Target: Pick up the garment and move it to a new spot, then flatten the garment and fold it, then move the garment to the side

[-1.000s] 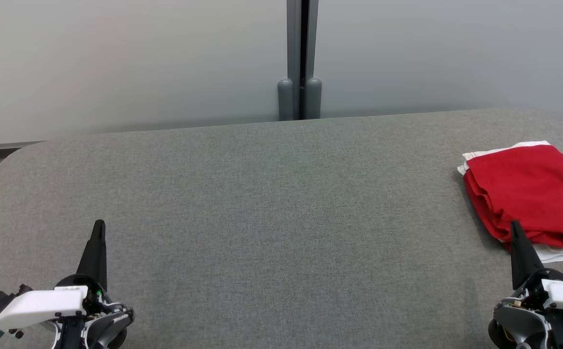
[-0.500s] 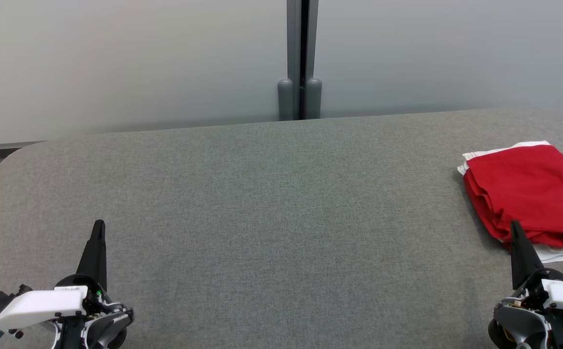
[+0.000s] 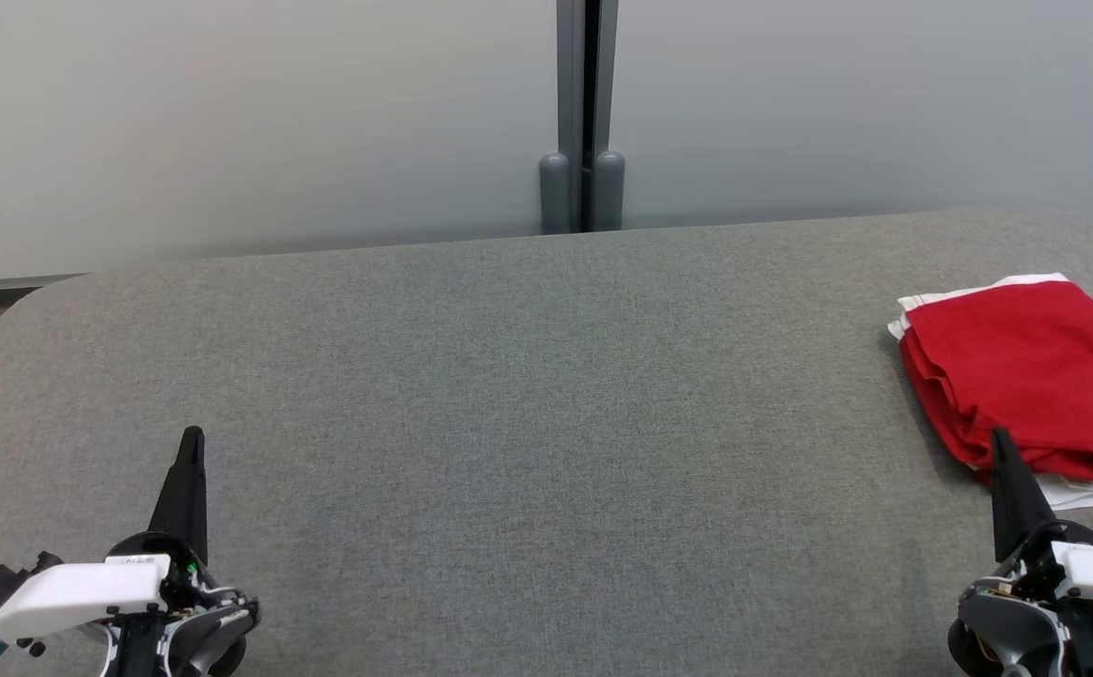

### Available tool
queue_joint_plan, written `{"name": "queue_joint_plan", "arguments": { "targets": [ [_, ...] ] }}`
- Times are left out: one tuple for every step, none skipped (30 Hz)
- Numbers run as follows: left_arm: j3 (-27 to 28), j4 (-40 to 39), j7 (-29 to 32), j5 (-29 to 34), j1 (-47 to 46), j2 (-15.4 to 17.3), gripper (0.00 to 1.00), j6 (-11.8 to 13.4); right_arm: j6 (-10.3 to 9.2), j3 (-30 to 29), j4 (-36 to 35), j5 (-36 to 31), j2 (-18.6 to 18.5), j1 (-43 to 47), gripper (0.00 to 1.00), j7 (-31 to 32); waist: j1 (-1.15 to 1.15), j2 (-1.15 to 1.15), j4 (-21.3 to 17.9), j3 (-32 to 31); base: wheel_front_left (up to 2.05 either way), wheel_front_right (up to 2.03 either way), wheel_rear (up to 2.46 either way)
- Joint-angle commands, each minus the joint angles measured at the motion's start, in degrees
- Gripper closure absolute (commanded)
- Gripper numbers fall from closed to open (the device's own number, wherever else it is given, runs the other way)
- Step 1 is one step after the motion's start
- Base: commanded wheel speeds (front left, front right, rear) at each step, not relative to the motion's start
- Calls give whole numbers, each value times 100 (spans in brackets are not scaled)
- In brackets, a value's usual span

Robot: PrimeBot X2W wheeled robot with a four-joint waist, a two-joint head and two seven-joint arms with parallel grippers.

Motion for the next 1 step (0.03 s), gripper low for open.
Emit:
{"name": "queue_joint_plan", "arguments": {
  "targets": [
    [24, -4, 7, 30, -76, 14, 100, -16, 0, -2, -16, 29, -28, -52, 100, 15, 0, 0, 0, 0, 0, 0, 0]
  ]
}}
